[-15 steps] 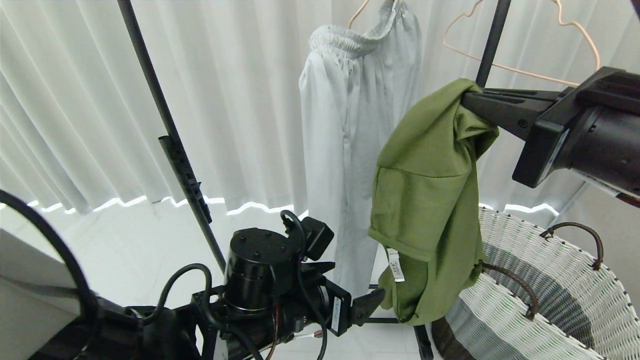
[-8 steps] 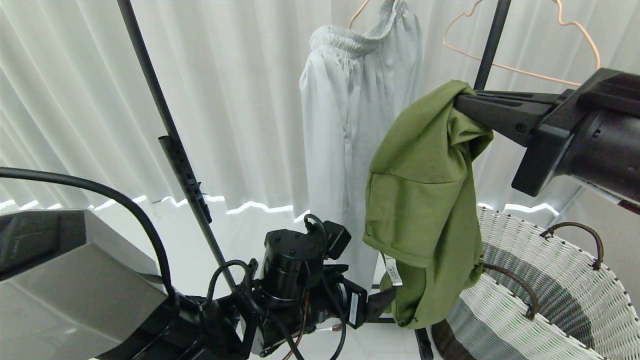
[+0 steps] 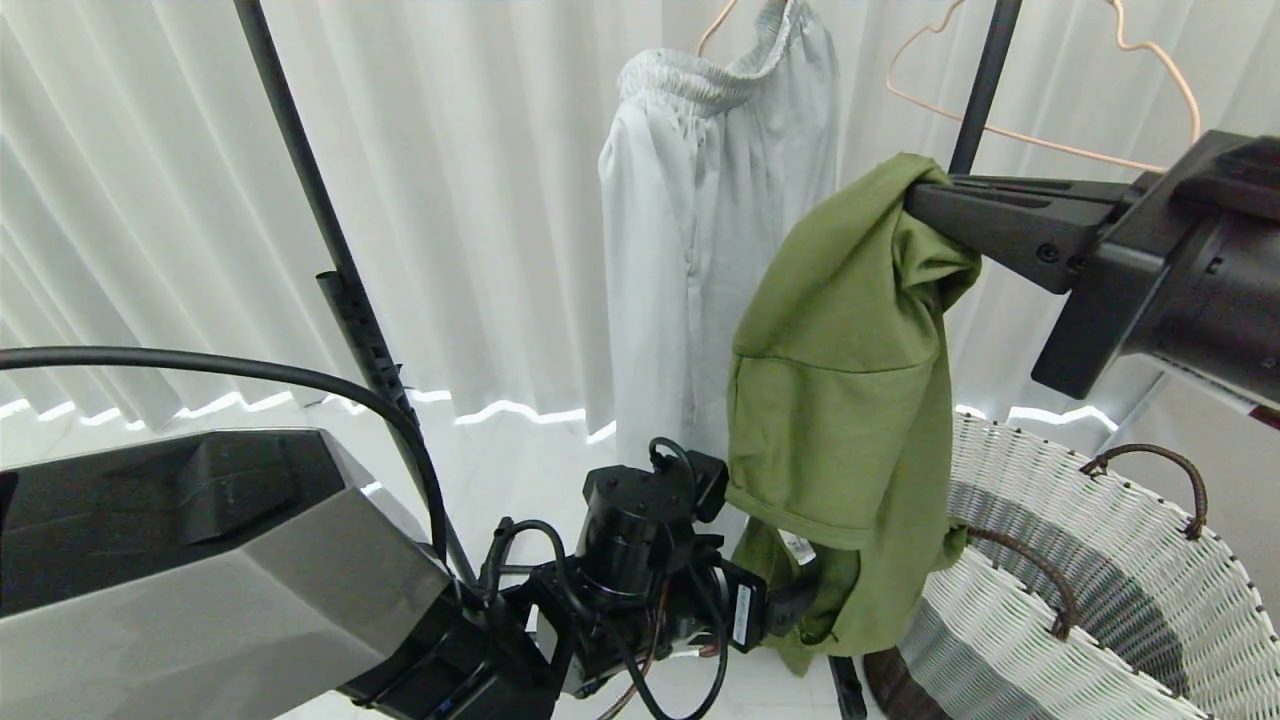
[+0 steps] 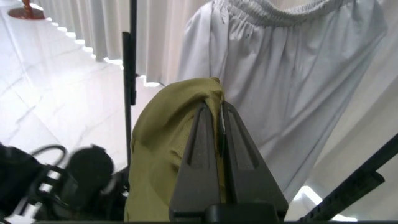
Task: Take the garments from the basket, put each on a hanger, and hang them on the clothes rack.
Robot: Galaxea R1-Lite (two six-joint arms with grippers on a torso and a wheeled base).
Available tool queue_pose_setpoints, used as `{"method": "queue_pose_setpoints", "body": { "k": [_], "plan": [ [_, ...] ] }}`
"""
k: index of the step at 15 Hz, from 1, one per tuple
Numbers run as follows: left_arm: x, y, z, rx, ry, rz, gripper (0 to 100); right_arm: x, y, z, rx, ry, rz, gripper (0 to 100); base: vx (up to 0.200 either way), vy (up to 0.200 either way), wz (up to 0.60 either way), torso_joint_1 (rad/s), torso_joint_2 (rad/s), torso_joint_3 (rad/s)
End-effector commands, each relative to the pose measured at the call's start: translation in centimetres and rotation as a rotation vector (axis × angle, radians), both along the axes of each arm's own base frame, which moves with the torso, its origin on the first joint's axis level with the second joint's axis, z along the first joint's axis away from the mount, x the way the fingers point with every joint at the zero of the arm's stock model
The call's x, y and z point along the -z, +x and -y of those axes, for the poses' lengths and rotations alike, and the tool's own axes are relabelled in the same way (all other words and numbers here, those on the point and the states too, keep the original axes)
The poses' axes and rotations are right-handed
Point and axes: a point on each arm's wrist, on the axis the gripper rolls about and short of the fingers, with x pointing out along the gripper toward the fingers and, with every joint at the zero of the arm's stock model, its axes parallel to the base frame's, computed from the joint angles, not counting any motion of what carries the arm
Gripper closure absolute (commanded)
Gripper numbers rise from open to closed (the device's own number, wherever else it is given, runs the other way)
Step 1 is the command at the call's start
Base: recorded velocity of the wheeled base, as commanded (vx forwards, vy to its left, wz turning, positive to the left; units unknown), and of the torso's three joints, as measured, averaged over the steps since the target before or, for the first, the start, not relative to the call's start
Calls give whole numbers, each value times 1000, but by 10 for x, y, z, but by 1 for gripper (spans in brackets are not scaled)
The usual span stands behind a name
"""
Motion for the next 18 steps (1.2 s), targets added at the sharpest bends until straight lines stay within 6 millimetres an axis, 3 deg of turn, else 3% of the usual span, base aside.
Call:
{"method": "queue_pose_setpoints", "body": {
  "k": [1, 6, 10, 15, 18],
  "plan": [
    [15, -1, 5, 9, 29, -27, 0, -3, -2, 2, -4, 10, 5, 100, 0, 0, 0, 0, 0, 0],
    [34, -1, 1, -41, 90, -50, 0, -5, -3, 4, 0, 20, 10, 100, 0, 0, 0, 0, 0, 0],
    [48, -15, -14, -46, 129, -75, 0, -7, -5, 9, 5, 20, 8, 100, 0, 0, 0, 0, 0, 0],
    [57, -42, -46, -84, 146, -55, 0, -4, -5, 14, 15, 9, -32, 100, 0, 0, 0, 0, 0, 0],
    [52, -56, -68, -92, 151, -23, 0, 1, 0, 4, 6, -11, -48, 100, 0, 0, 0, 0, 0, 0]
  ]
}}
